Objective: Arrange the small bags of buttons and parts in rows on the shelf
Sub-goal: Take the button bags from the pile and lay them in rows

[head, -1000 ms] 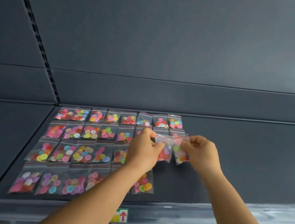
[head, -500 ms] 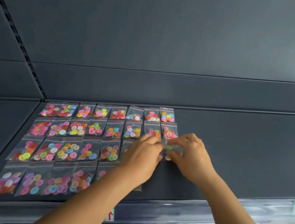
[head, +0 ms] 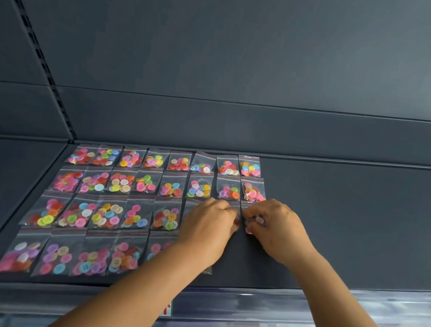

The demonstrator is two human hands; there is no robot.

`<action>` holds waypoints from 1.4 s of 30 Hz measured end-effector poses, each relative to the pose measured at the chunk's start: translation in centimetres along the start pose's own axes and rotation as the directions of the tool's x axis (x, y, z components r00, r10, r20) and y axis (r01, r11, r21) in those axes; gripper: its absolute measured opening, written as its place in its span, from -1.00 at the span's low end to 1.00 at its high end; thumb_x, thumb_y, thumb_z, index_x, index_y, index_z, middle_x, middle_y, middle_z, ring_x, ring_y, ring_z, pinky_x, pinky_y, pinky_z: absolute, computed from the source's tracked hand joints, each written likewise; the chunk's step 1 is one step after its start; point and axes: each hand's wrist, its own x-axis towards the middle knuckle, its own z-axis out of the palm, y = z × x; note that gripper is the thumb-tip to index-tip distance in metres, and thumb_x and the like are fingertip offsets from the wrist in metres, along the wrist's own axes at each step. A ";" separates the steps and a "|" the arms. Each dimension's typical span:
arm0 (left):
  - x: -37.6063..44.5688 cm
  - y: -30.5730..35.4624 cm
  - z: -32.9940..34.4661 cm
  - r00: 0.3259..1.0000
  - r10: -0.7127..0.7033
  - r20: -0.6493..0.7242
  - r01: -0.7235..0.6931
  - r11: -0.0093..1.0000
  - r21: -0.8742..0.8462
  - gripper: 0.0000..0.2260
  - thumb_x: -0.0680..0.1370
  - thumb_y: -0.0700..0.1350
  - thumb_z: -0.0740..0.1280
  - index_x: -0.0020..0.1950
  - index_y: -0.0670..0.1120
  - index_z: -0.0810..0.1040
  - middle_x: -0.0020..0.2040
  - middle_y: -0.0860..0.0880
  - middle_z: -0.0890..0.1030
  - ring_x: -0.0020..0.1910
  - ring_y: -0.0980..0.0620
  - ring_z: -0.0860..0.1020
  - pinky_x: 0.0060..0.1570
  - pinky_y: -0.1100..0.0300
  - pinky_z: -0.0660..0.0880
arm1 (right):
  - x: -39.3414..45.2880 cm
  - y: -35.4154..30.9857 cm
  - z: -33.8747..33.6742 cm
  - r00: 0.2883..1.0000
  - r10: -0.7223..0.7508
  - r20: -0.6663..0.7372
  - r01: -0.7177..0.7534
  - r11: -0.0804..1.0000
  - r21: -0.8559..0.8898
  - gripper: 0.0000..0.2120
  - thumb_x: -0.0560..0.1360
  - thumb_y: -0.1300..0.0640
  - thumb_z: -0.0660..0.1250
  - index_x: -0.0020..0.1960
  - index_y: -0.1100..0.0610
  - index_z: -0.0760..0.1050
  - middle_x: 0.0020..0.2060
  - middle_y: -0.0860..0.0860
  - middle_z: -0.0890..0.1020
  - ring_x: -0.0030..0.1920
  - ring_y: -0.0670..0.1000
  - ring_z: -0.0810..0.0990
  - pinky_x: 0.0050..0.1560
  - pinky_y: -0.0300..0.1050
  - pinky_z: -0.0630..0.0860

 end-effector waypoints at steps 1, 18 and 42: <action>0.0 -0.1 0.0 1.000 -0.003 0.007 0.003 1.000 -0.001 -0.72 0.60 -0.06 0.23 0.27 -0.11 0.51 0.22 -0.01 0.52 0.20 -0.03 0.39 0.13 0.09 0.40 | 0.1 -0.1 0.0 1.000 0.016 0.013 -0.016 1.000 -0.013 -0.92 0.44 0.24 0.34 -0.14 0.11 0.60 -0.11 0.00 0.56 -0.08 0.06 0.51 -0.11 -0.07 0.51; -6.6 -9.9 -7.4 0.956 -0.193 -0.221 0.199 0.980 0.008 -0.41 0.56 0.10 0.24 0.52 0.00 0.11 0.48 0.02 0.27 0.45 0.01 0.23 0.41 0.12 0.17 | 2.2 -12.4 4.2 0.969 -0.246 0.004 0.244 0.960 -0.134 -0.36 0.52 -0.15 0.23 0.51 -0.02 0.08 0.48 -0.06 0.23 0.48 0.02 0.16 0.45 -0.01 0.11; -28.9 -40.6 -19.3 0.871 -0.410 -0.271 0.436 0.899 0.042 -0.48 0.59 0.09 0.19 0.50 -0.04 0.18 0.43 -0.02 0.34 0.40 -0.03 0.29 0.37 0.09 0.22 | 3.2 -45.8 23.3 0.912 -0.395 0.111 0.397 0.918 0.007 -0.42 0.54 -0.11 0.21 0.49 0.01 0.15 0.43 -0.06 0.31 0.45 0.01 0.21 0.45 0.00 0.15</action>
